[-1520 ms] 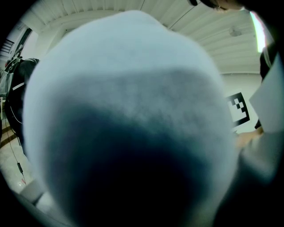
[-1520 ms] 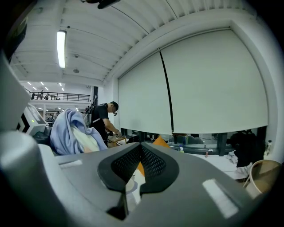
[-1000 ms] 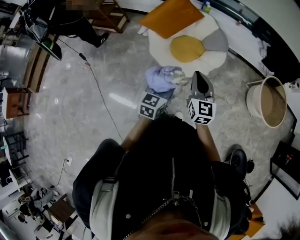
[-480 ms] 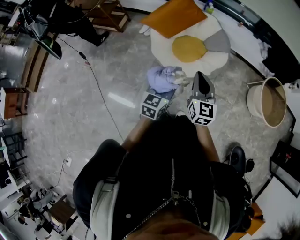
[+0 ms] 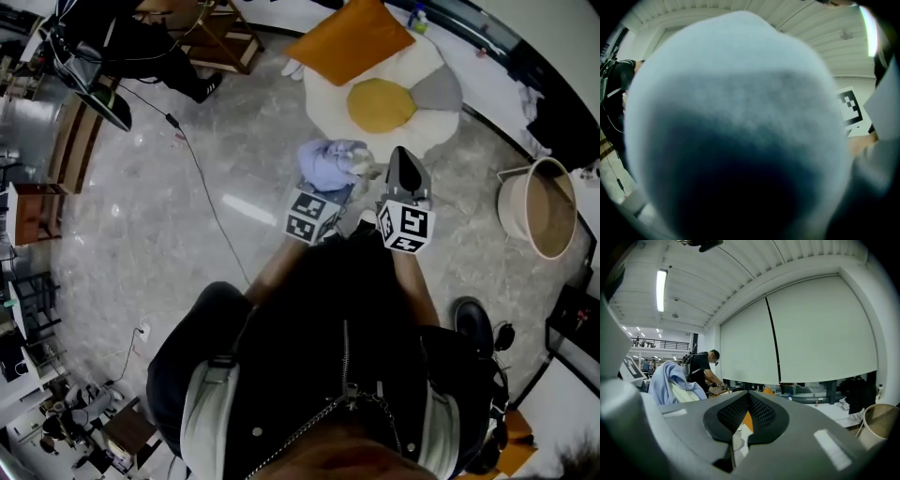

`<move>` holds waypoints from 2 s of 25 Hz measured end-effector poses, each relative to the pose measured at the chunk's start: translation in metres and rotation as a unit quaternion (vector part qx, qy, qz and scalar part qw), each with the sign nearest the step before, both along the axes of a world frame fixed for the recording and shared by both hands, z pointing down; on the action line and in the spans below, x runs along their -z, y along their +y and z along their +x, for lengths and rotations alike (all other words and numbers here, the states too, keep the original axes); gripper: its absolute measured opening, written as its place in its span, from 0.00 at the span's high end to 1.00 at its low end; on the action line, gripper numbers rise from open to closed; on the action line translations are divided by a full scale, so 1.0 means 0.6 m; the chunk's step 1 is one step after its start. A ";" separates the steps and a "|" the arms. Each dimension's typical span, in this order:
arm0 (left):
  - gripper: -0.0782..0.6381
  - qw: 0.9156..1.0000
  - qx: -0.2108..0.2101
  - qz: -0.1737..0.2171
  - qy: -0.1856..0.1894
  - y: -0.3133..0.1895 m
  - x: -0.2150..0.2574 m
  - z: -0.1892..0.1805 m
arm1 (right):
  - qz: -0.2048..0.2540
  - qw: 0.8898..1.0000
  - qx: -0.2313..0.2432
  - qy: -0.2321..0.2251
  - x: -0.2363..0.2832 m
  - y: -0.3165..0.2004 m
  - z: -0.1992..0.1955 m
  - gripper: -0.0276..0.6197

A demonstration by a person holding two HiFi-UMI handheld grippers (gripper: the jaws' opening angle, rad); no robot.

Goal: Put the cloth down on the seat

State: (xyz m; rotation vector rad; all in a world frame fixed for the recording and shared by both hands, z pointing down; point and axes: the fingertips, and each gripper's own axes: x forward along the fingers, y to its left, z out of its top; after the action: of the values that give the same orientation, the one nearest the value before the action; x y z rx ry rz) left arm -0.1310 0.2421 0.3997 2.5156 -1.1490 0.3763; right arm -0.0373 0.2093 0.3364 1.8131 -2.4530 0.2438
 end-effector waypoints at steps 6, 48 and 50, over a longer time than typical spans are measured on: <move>0.64 1.000 0.009 0.003 -0.002 -0.028 0.005 0.015 | 0.001 1.000 0.009 -0.003 0.002 -0.026 0.012 0.95; 0.63 0.997 0.061 -0.024 -0.044 -0.159 -0.010 0.148 | -0.030 0.998 0.053 -0.035 -0.025 -0.187 0.171 0.95; 0.63 0.997 0.056 -0.024 -0.040 -0.169 -0.010 0.146 | -0.029 0.998 0.049 -0.033 -0.024 -0.193 0.168 0.95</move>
State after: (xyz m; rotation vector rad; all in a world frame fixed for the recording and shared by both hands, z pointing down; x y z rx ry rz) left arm -0.0433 0.1409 0.4055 2.4011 -1.2899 0.4724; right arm 0.0637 0.0936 0.3511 1.6822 -2.5423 0.3698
